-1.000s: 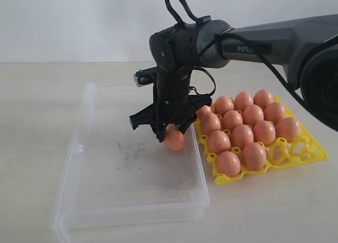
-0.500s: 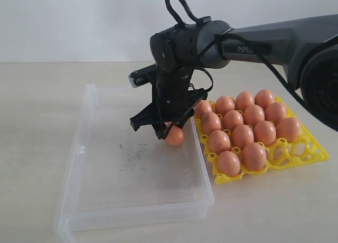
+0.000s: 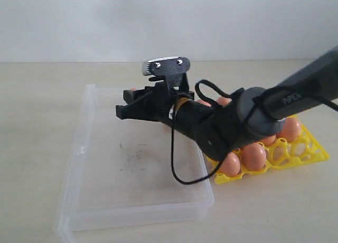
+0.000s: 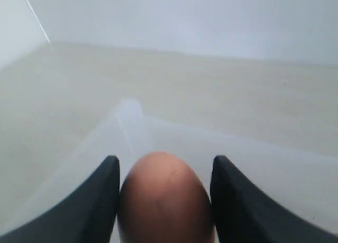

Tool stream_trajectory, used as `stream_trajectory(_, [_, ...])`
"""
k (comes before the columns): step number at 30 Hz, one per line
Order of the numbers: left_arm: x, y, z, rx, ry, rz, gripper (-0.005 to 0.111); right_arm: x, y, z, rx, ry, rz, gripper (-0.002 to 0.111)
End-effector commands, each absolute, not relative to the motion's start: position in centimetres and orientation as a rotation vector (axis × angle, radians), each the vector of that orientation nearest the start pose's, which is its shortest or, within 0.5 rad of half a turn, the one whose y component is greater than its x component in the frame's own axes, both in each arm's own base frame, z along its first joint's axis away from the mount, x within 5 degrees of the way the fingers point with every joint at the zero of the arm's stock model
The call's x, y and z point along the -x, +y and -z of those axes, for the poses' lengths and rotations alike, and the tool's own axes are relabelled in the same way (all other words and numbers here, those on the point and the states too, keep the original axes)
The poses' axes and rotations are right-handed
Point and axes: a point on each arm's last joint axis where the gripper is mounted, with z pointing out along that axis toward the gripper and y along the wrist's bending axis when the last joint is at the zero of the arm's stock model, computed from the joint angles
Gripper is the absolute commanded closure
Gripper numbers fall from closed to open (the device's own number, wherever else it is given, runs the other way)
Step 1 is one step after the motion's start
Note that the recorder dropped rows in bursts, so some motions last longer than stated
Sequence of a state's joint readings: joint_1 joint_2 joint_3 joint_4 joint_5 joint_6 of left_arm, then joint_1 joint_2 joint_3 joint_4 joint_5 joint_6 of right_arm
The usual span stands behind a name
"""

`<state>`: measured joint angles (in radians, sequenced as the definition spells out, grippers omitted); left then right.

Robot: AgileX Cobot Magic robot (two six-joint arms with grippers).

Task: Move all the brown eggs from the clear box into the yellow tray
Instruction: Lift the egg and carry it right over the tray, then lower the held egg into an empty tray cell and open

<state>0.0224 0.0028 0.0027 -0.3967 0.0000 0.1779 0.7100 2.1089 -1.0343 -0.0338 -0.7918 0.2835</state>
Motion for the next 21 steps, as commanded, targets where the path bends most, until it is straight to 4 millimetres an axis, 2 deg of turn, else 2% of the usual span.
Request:
stream_trajectory(1, [-5.6, 0.1, -21.3, 0.170, 1.476, 0.162, 0.103, -29.2, 24.8, -13.2, 0.284, 1.547, -0.813, 0.108])
stream_trajectory(2, [-5.6, 0.1, -21.3, 0.170, 1.476, 0.162, 0.103, -28.7, 24.0, -12.7, 0.252, 1.583, -0.794, 0.108])
stream_trajectory(5, [-5.6, 0.1, -21.3, 0.170, 1.476, 0.162, 0.103, -27.4, 22.3, -13.0, 0.242, 1.611, -0.722, 0.108])
stream_trajectory(8, [-5.6, 0.1, -21.3, 0.170, 1.476, 0.162, 0.103, -25.2, 20.6, -15.3, 0.309, 1.570, -0.675, 0.108])
stream_trajectory(11, [-5.6, 0.1, -21.3, 0.170, 1.476, 0.162, 0.103, -23.3, 17.7, -16.7, 0.223, 1.578, -0.598, 0.108])
stream_trajectory(13, [-5.6, 0.1, -21.3, 0.170, 1.476, 0.162, 0.103, -22.2, 15.7, -16.5, 0.148, 1.615, -0.523, 0.108])
stream_trajectory(16, [-5.6, 0.1, -21.3, 0.170, 1.476, 0.162, 0.103, -19.1, 10.4, -14.7, -0.091, 1.744, -0.345, 0.108])
stream_trajectory(18, [-5.6, 0.1, -21.3, 0.170, 1.476, 0.162, 0.103, -17.5, 8.6, -13.6, -0.188, 1.805, -0.327, 0.108])
stream_trajectory(21, [-5.6, 0.1, -21.3, 0.170, 1.476, 0.162, 0.103, -16.7, 7.9, -13.1, -0.180, 1.837, -0.303, 0.108])
